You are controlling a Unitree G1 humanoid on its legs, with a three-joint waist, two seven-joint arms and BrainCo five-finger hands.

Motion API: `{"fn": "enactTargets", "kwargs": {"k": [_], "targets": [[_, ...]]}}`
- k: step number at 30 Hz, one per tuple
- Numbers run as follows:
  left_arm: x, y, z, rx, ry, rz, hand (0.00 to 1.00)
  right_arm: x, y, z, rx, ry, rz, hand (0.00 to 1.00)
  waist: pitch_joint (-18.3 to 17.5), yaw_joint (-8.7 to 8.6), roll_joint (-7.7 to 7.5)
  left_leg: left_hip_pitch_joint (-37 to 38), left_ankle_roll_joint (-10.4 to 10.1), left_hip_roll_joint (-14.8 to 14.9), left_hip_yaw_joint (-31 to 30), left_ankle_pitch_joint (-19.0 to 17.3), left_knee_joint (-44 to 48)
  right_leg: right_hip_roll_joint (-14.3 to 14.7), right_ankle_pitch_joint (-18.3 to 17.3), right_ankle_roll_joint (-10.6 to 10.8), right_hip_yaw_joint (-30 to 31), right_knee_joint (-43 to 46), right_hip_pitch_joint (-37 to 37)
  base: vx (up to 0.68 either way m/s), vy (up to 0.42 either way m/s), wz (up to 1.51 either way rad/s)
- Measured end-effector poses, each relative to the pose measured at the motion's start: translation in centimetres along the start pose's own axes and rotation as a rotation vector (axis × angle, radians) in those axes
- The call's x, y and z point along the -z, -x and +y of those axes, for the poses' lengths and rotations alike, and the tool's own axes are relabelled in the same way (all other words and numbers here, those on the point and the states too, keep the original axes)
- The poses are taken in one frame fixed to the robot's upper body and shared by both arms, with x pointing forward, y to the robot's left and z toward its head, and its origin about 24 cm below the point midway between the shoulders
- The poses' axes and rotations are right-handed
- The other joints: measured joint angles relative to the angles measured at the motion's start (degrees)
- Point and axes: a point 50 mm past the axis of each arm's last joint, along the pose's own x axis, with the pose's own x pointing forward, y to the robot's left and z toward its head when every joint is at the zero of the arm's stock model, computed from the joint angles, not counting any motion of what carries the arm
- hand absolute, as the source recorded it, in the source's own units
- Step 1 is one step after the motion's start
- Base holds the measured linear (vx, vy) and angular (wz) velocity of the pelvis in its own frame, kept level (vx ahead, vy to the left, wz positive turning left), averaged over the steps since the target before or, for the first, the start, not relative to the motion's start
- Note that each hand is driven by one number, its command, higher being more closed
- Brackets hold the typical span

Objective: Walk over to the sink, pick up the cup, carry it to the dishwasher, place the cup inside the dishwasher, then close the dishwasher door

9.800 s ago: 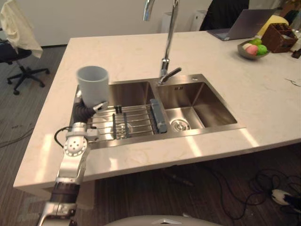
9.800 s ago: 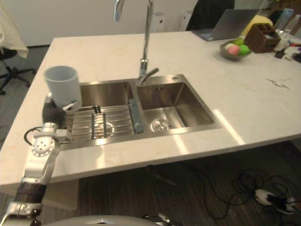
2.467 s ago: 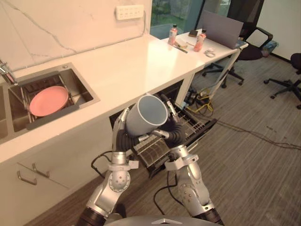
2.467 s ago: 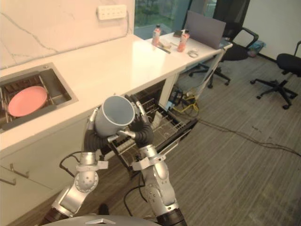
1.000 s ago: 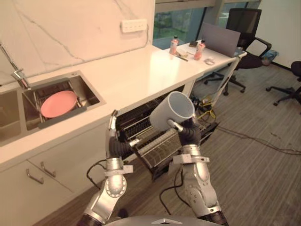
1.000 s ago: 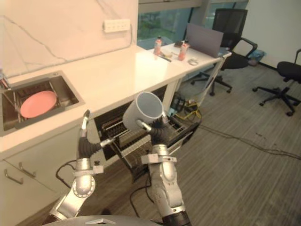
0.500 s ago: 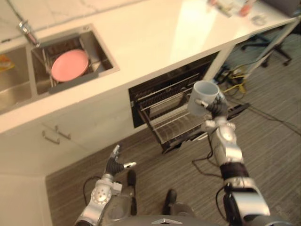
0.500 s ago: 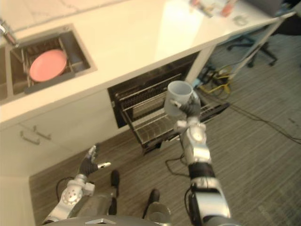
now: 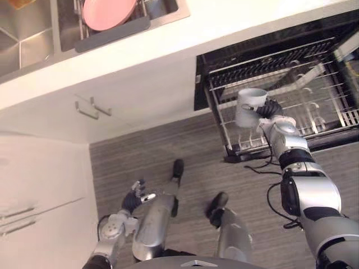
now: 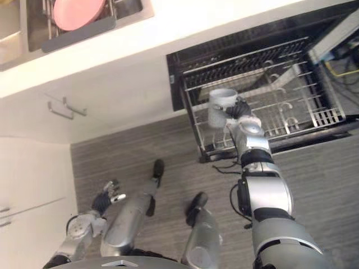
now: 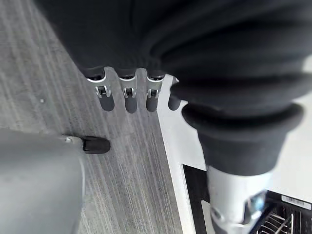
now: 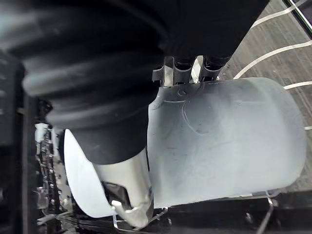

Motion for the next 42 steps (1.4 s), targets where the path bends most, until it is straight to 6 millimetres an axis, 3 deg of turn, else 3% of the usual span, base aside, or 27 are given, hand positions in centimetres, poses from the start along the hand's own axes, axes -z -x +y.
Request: {"fn": "enactTargets", "kwargs": {"k": [7,8,13,20,23,28,30,32,36,39,41,42], "targets": [[0.7,-0.1,-0.9,0.032,0.089,0.016,0.00,-0.7,-0.4,0.5,-0.062,0.079,0.039,1.00,1.0,1.53,1.76,-3.0,-0.8,-0.3,-0.8,0.8,0.0,-1.4,-2.7,-0.8,0.0,5.2,-4.9,-0.02,-0.104,0.07],[0.6,-0.1,-1.1,0.043,0.092,0.014,0.00,-1.2,-0.5,0.6,-0.063,0.081,0.032,0.00,1.1,1.69,1.92,-3.2,-0.8,-0.4,-0.9,0.8,0.0,-1.8,-3.3,-0.9,0.0,6.2,-5.5,-0.02,-0.093,0.10],[0.6,-0.4,-1.7,0.066,0.097,0.012,0.00,-1.5,-0.6,0.6,-0.057,0.081,0.027,0.00,1.4,2.35,2.63,-3.5,-1.0,-0.7,-1.3,0.9,0.0,-2.5,-4.9,-1.3,-0.3,8.4,-6.3,-0.02,-0.094,0.07],[0.3,-0.6,-2.3,0.099,0.098,0.010,0.00,-1.8,-0.6,1.0,-0.083,0.078,0.010,0.00,1.4,2.10,2.64,-3.1,-1.1,-0.6,-1.4,0.9,0.0,-2.5,-5.8,-1.5,-0.4,9.0,-6.1,0.00,-0.090,0.01],[0.3,-0.6,-2.2,0.096,0.103,0.014,0.00,-2.8,-0.6,1.4,-0.117,0.036,-0.047,0.00,1.6,1.54,2.44,-2.2,-1.0,-0.5,-1.4,1.0,0.0,-2.4,-5.8,-1.5,-0.4,8.8,-5.1,0.00,-0.062,-0.01],[0.2,-0.3,-0.6,0.044,0.097,0.011,0.00,-6.9,0.2,3.0,-0.223,0.011,-0.249,0.00,3.3,-0.41,0.17,2.3,-1.4,0.3,-1.2,0.0,0.0,-1.1,-5.7,-1.6,-0.5,6.8,0.1,-0.01,-0.072,-0.06],[0.3,0.1,0.5,0.016,0.079,0.021,0.00,-8.2,1.1,3.6,-0.269,-0.007,-0.355,0.00,3.9,-1.31,-1.94,4.4,-1.8,0.8,-0.9,-0.6,0.0,-0.5,-5.7,-1.7,-0.6,5.7,2.5,0.00,-0.075,-0.06],[0.6,0.6,1.4,-0.018,0.077,0.035,0.00,-6.8,1.9,3.6,-0.306,-0.028,-0.373,0.00,3.4,-1.59,-3.51,6.0,-1.7,0.9,-0.7,-1.2,0.0,-0.1,-5.6,-1.6,-0.7,4.4,4.7,0.04,-0.065,-0.04],[2.1,2.3,3.6,-0.119,0.091,0.089,0.00,-0.5,3.8,4.6,-0.350,-0.112,-0.289,0.00,0.3,-2.96,-7.82,9.9,-1.8,0.7,-1.3,-2.6,0.0,0.5,-5.5,-1.1,-2.3,1.1,10.8,0.10,-0.065,0.07],[3.5,3.6,4.5,-0.190,0.122,0.133,0.00,1.0,5.6,3.9,-0.340,-0.184,-0.324,0.00,-2.0,-3.06,-8.76,12.8,-1.7,0.0,-2.5,-3.4,0.0,0.5,-5.6,-0.5,-4.1,-0.9,15.5,0.09,-0.056,0.30],[5.3,5.5,5.4,-0.288,0.189,0.178,0.00,2.0,7.6,2.9,-0.305,-0.221,-0.372,0.00,-4.5,-3.50,-9.44,15.0,-1.0,-1.4,-4.3,-4.8,0.0,-0.4,-6.4,0.7,-7.5,-1.8,20.1,0.07,-0.048,0.64],[5.9,6.2,5.8,-0.322,0.216,0.190,0.00,2.5,8.3,2.4,-0.282,-0.227,-0.384,0.00,-5.2,-3.93,-9.78,15.4,-0.5,-1.5,-2.3,-5.9,0.1,-0.8,-6.6,1.0,-9.1,-2.3,22.0,0.08,-0.028,1.50]]}}
